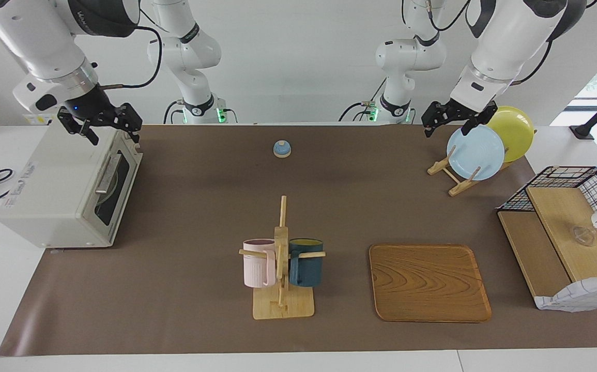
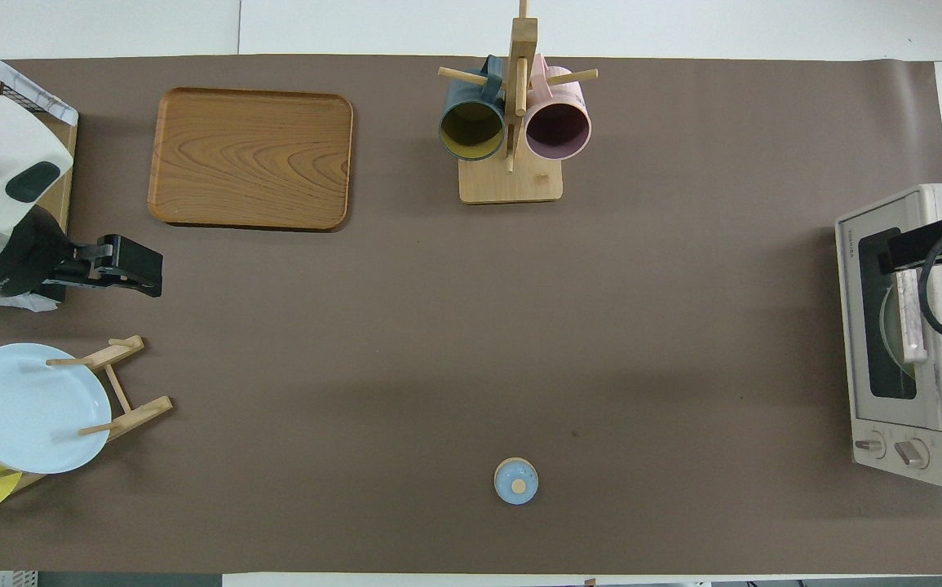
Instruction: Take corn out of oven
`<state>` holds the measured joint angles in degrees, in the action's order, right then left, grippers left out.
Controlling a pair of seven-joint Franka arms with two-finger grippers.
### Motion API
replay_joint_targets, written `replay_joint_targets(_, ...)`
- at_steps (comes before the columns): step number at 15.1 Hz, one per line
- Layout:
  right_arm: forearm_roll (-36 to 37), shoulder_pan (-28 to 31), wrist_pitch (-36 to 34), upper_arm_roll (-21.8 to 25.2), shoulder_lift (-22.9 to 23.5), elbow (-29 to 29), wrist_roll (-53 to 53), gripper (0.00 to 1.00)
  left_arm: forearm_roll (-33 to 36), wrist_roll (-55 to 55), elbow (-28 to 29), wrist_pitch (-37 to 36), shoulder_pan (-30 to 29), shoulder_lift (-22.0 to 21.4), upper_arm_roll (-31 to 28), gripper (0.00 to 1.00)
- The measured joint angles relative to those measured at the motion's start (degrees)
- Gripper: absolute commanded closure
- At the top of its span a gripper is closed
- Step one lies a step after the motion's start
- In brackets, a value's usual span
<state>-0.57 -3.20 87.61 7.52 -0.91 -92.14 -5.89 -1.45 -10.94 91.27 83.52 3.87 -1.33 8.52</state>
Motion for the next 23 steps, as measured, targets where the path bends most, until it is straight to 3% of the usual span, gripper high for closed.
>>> replay_joint_targets(6,0.17,-0.39,-0.08,-0.01,-0.12,-1.29,0.00,0.00,0.00,0.00,0.00,0.00,0.00,0.00,0.00,0.00)
replay_joint_targets(7,0.17,-0.45,-0.08,-0.02,-0.15,-1.57,0.00,0.15,0.00,0.00,0.00,0.00,0.00,0.00,0.00,0.00)
replay_joint_targets(9,0.18,-0.50,-0.08,-0.02,-0.17,-1.78,0.00,0.90,0.00,0.00,0.00,0.00,0.00,0.00,0.00,0.00)
replay_joint_targets(10,0.20,-0.50,-0.08,-0.02,-0.19,-1.81,0.00,1.00,0.00,0.00,0.00,0.00,0.00,0.00,0.00,0.00)
replay_joint_targets(17,3.54,-2.23,0.33,-0.04,-0.98,-3.95,1.21,1.00,0.00,0.00,0.00,0.00,0.00,0.00,0.00,0.00)
replay_joint_targets(23,8.15,-0.92,7.43,0.53,-3.02,-10.70,8.17,1.00,0.00,0.00,0.00,0.00,0.00,0.00,0.00,0.00)
